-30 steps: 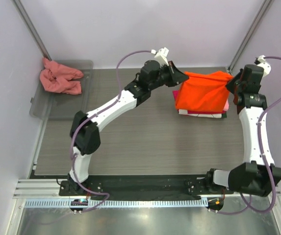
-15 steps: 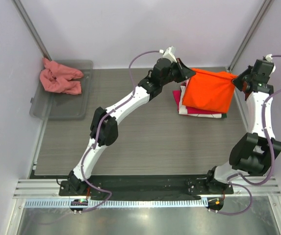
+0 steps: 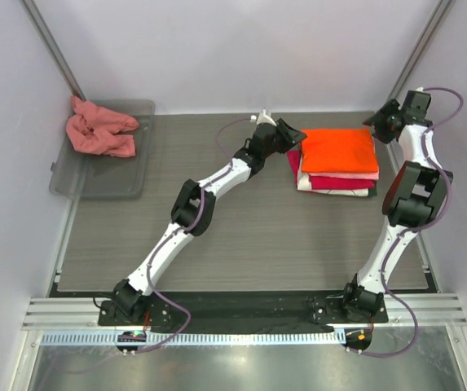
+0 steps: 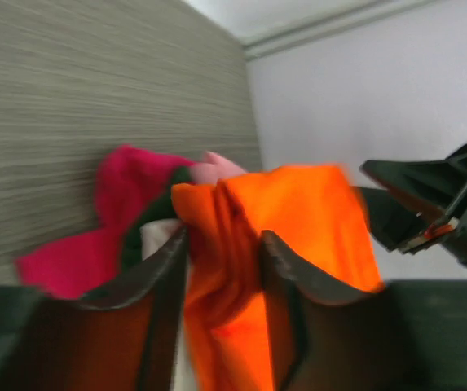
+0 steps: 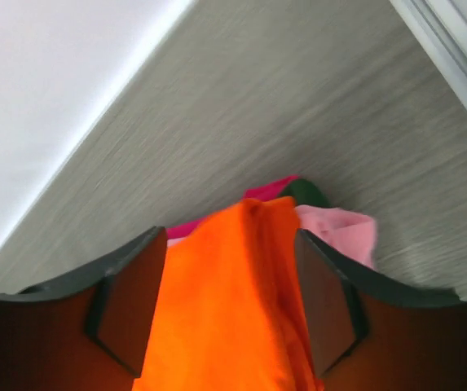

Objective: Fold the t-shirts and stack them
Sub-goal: Neatly place the folded tshirt to the corner

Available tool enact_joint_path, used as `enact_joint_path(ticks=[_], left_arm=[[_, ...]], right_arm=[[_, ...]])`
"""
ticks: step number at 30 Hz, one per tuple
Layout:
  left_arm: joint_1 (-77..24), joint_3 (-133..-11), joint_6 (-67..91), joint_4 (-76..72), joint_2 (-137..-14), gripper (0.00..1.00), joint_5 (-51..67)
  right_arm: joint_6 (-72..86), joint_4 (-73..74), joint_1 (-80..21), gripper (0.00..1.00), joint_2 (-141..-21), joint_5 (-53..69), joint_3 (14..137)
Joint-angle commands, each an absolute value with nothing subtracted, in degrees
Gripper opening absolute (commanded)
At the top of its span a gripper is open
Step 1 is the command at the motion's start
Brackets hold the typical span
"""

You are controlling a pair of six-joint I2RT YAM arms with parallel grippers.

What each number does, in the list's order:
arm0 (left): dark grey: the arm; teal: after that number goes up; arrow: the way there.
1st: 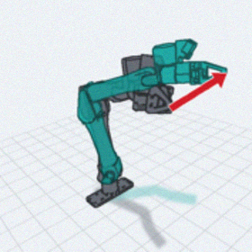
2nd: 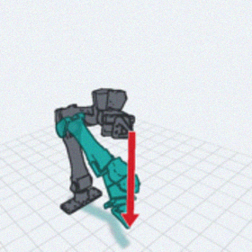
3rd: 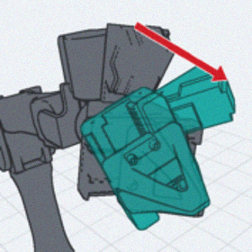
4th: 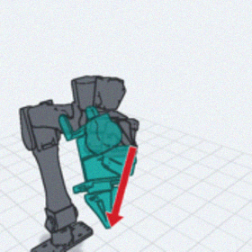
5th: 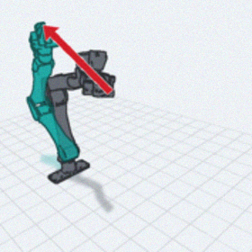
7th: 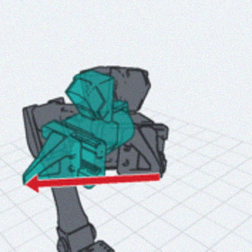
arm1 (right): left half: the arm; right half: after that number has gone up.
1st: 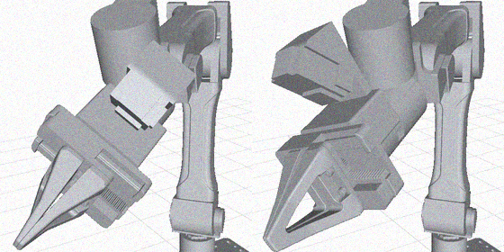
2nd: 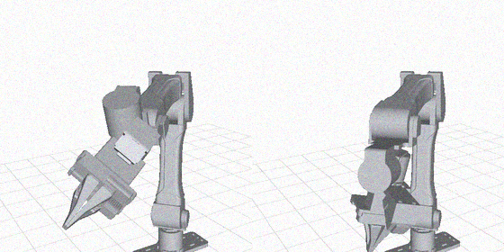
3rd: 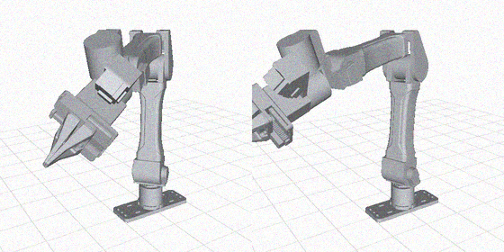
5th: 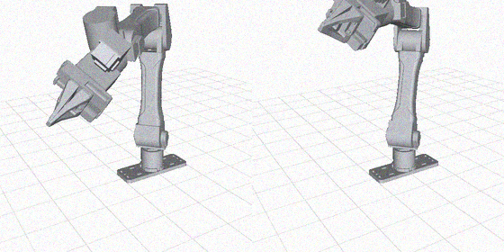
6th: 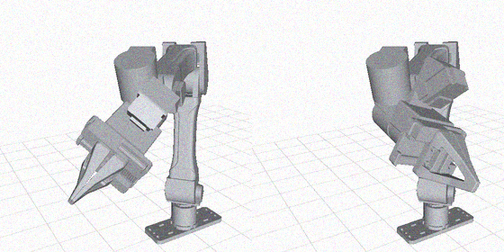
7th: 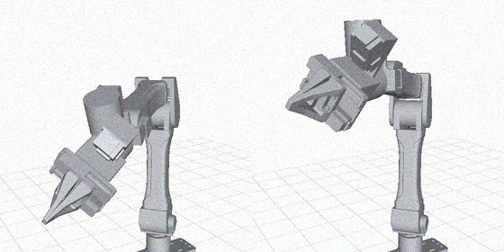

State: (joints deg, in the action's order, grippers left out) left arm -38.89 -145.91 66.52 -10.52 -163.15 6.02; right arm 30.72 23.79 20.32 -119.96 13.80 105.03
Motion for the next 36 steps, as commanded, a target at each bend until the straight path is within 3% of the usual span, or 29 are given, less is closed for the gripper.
enact_joint_path(ticks=[1,6,11,13,16,17,22,23,26,29,36], left_arm=[[-36.83,-147.74,68.38,-17.14,-161.98,0.54,3.60],[-35.33,-138.88,62.25,-17.75,-152.26,0.91,4.75],[-34.98,-134.75,57.40,-13.54,-144.24,0.95,6.23],[-35.68,-131.50,57.30,-13.62,-141.09,0.94,7.46],[-37.78,-126.58,58.18,-14.67,-137.74,0.88,9.31],[-38.84,-124.21,59.40,-15.81,-137.12,0.85,10.19],[-42.61,-121.03,62.05,-18.89,-136.49,0.63,13.09],[-43.24,-121.20,62.22,-19.16,-137.54,0.56,13.27],[-45.35,-123.12,62.84,-20.48,-140.70,0.47,14.94],[-46.14,-126.20,64.42,-19.95,-146.24,0.42,16.87],[-46.85,-127.27,61.00,-13.64,-149.59,0.38,18.19]], right_arm=[[31.20,22.41,21.62,0.73,-121.11,13.28,108.55],[28.92,22.24,21.53,0.75,-113.41,8.97,105.04],[26.81,21.89,20.83,0.73,-102.41,5.02,96.08],[26.19,21.80,20.22,0.67,-97.59,4.48,93.09],[28.82,21.10,20.13,0.47,-94.23,10.97,86.34],[30.74,20.14,20.13,0.35,-92.83,15.08,85.00],[38.82,10.14,21.26,0.09,-90.35,25.63,73.58],[40.33,7.93,21.79,0.08,-90.44,27.40,69.65],[47.60,-4.44,25.21,0.02,-91.49,33.28,60.49],[52.19,-15.28,29.42,0.01,-94.30,34.80,53.21],[53.79,-21.36,33.75,0.02,-94.66,34.01,48.51]])
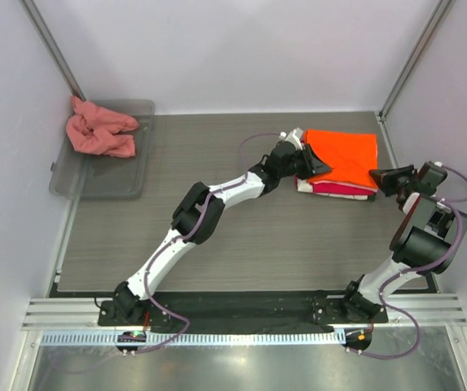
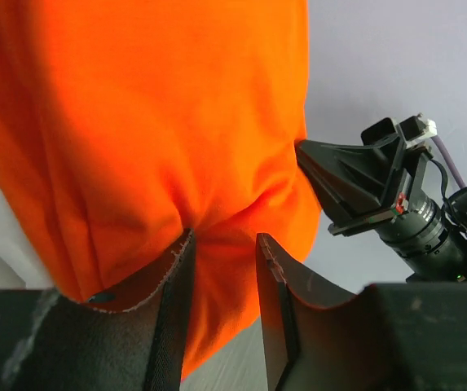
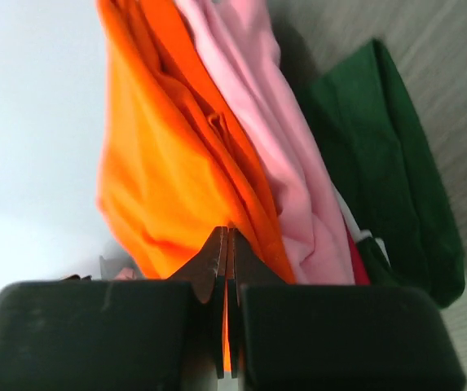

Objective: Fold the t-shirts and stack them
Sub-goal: Neatly place the folded tshirt to the corner, then reset both grippers

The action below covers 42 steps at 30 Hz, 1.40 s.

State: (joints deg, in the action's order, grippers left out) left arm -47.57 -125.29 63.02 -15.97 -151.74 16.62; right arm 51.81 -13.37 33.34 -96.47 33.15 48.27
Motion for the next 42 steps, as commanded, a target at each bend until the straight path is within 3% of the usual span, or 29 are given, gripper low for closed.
enact_joint_path(ticks=[1,6,9,14,24,28,42], left_arm=[[-46.76,-126.66,60.21,-13.19,-148.28,0.38,18.19],[-45.97,-118.32,53.88,-12.57,-139.23,0.41,15.21],[-45.09,-115.85,52.30,-11.43,-133.43,0.55,15.82],[-43.07,-111.20,47.38,-0.21,-122.64,0.66,11.18],[-32.18,-89.16,43.24,12.92,-103.91,0.84,0.88],[-29.27,-81.66,41.40,13.97,-99.15,0.99,-2.71],[-26.81,-66.72,40.17,13.19,-91.76,1.00,-8.88]], right_arm=[[53.70,-21.88,33.75,0.02,-94.40,34.27,48.78],[50.03,-17.86,33.23,0.09,-89.22,32.96,51.15],[45.81,-12.59,30.78,0.11,-86.84,31.82,54.83],[36.85,-3.19,21.47,0.15,-85.51,27.09,60.63],[20.49,22.21,-3.85,0.17,-100.18,11.53,82.24],[17.84,28.38,-10.71,0.20,-109.13,1.51,89.02],[16.26,41.39,-16.79,0.18,-130.07,-21.70,105.82]])
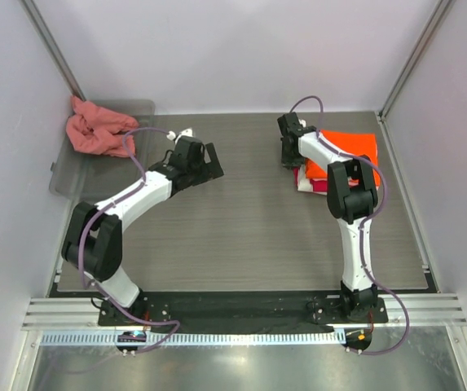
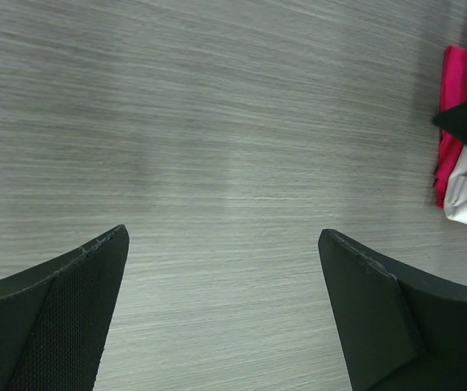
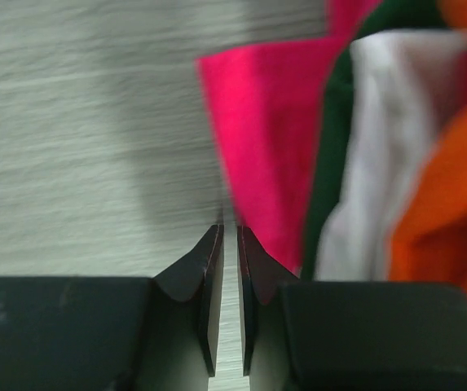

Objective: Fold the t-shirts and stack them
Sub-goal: Reset both grippers

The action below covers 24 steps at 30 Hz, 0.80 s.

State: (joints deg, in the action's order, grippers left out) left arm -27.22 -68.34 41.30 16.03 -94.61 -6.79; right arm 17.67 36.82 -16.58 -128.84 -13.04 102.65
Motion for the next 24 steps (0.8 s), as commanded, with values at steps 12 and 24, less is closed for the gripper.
enact_joint_path(ticks=[12,24], left_arm=[[-25.14,-60.74,40.52,10.90,-88.42,0.99,-10.46],[-25.14,-54.15,40.51,9.84,-83.41,1.00,-15.18]], right_arm=[[17.75,42.37,-7.22,0.16,-128.68,-31.38,99.94],[14.41,29.81,-15.64,0.59,-111.47,-28.31,90.45]])
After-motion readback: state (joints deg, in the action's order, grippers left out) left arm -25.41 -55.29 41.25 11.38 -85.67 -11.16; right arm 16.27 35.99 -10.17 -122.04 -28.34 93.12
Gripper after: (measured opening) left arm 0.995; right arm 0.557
